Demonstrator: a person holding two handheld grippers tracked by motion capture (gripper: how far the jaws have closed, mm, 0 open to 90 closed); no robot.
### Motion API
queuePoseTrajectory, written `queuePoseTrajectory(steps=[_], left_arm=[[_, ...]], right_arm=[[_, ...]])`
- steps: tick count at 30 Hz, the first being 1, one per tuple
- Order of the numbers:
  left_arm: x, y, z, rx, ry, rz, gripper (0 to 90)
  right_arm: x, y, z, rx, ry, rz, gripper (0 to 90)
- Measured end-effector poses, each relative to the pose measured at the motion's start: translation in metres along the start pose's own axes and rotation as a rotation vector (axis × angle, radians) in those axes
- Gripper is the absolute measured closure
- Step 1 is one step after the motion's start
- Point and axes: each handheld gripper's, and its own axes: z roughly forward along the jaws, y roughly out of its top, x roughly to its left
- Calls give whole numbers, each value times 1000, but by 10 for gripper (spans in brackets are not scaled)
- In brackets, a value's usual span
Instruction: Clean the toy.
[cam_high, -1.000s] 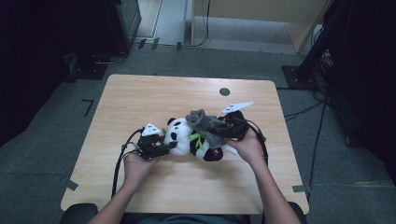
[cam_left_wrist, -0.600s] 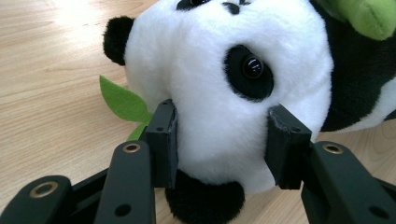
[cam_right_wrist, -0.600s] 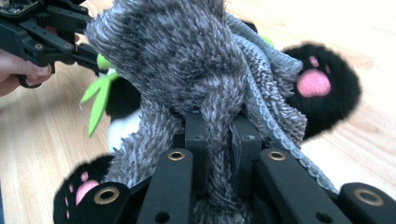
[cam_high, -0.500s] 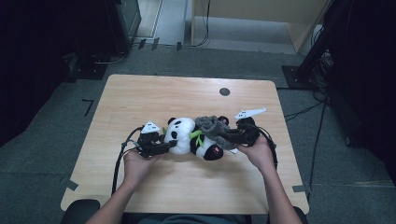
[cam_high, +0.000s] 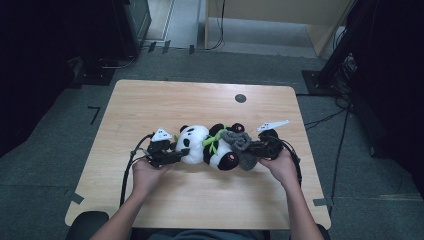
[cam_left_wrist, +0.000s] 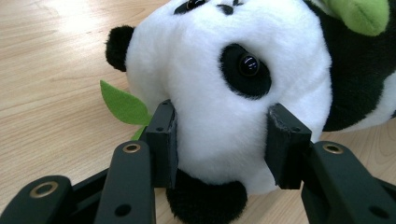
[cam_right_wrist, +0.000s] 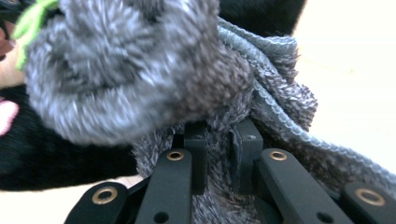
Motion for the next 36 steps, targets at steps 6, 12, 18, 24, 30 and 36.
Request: queuePoseTrajectory(steps=[6, 12, 18, 24, 30, 36], left_arm=[[0, -1, 0, -5, -2, 3, 525], [-1, -2, 0, -6, 1, 7, 525], [0, -3, 0, -8, -2, 13, 524], [0, -4, 0, -11, -1, 18, 522], [0, -5, 0, -13, -2, 21, 520], [-1, -5, 0, -15, -1, 22, 520]], right_arm=[[-14, -8, 8, 57, -35, 35, 808], [-21, -11, 12, 48, -35, 54, 808], [-32, -13, 8, 50, -86, 88, 806], [-43, -15, -8, -1, -143, 144, 807], [-52, -14, -30, -96, -181, 217, 811], [-38, 3, -48, -184, -187, 180, 811]])
